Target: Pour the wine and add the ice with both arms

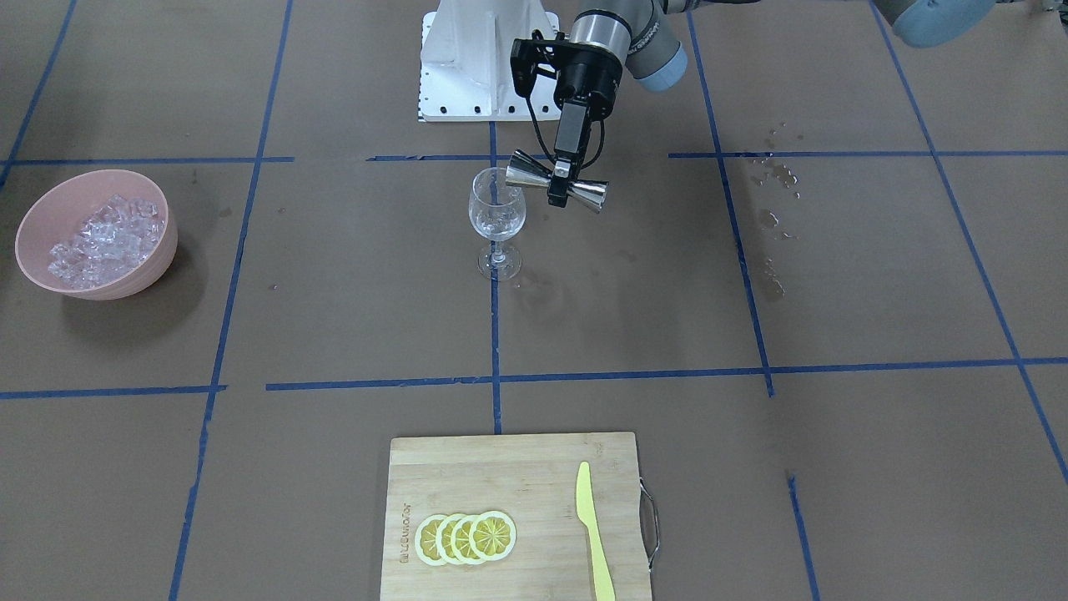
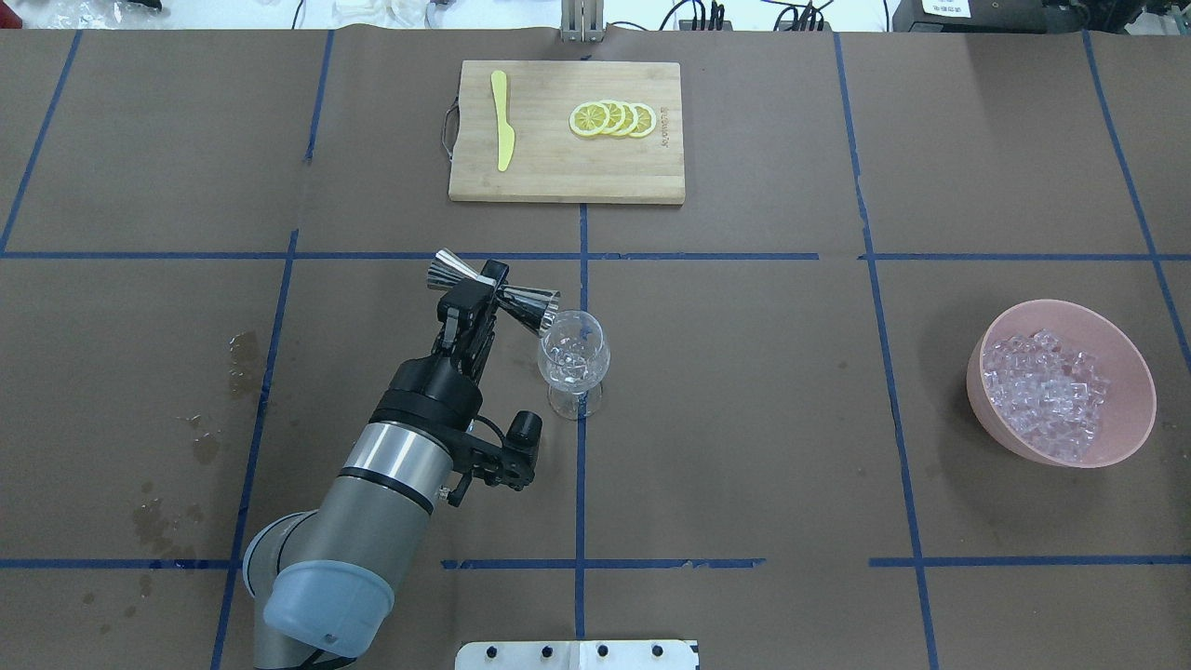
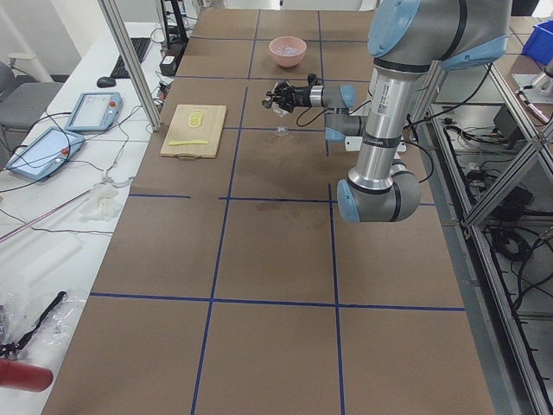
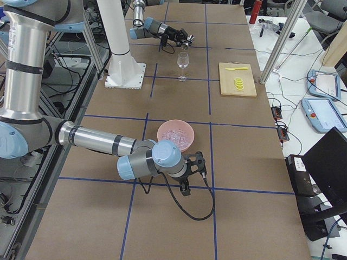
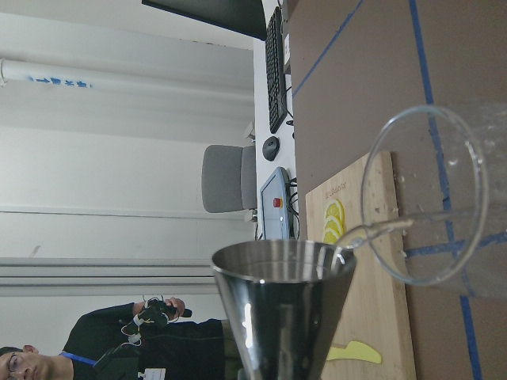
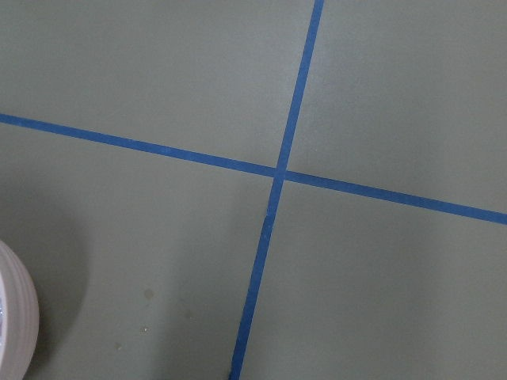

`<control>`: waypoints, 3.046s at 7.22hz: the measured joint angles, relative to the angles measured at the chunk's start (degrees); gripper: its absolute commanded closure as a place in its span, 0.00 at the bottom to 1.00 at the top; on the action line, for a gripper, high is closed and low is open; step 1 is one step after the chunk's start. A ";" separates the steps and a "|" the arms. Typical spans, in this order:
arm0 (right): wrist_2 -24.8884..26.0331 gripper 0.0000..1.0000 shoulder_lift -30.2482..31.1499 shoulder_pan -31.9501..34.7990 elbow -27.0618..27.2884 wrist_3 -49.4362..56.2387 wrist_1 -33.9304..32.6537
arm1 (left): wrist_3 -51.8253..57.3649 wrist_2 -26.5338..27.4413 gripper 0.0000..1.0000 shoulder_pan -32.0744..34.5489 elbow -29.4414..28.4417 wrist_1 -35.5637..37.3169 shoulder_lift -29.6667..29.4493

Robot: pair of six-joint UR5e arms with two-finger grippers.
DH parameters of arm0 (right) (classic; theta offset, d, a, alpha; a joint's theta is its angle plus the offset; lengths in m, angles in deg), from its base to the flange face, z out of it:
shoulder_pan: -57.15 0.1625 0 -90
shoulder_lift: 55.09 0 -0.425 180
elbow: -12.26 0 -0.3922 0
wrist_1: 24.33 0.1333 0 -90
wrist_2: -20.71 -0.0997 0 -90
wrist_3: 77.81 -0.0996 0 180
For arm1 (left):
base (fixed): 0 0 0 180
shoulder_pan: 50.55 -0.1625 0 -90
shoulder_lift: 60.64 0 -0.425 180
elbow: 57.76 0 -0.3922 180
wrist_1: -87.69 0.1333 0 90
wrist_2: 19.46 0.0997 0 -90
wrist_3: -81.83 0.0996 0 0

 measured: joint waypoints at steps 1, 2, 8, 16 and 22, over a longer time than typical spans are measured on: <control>0.00 0.00 0.00 0.00 -0.04 0.00 0.00 | 1.19 -0.04 1.00 0.01 0.48 -0.25 -0.12; 0.00 0.00 0.00 -0.02 -0.07 0.00 0.00 | 1.44 -0.08 1.00 0.05 1.10 -1.68 -0.14; 0.00 0.00 -0.08 -0.07 -0.12 0.09 0.00 | -33.61 -11.12 1.00 2.60 2.04 -16.97 11.36; -0.09 0.00 -0.09 -0.01 0.05 0.09 0.09 | -79.76 -16.23 1.00 4.36 -2.42 -45.90 38.89; -0.05 0.00 -0.09 0.00 0.32 0.09 0.09 | -103.10 -2.70 1.00 3.66 -8.47 -38.84 38.05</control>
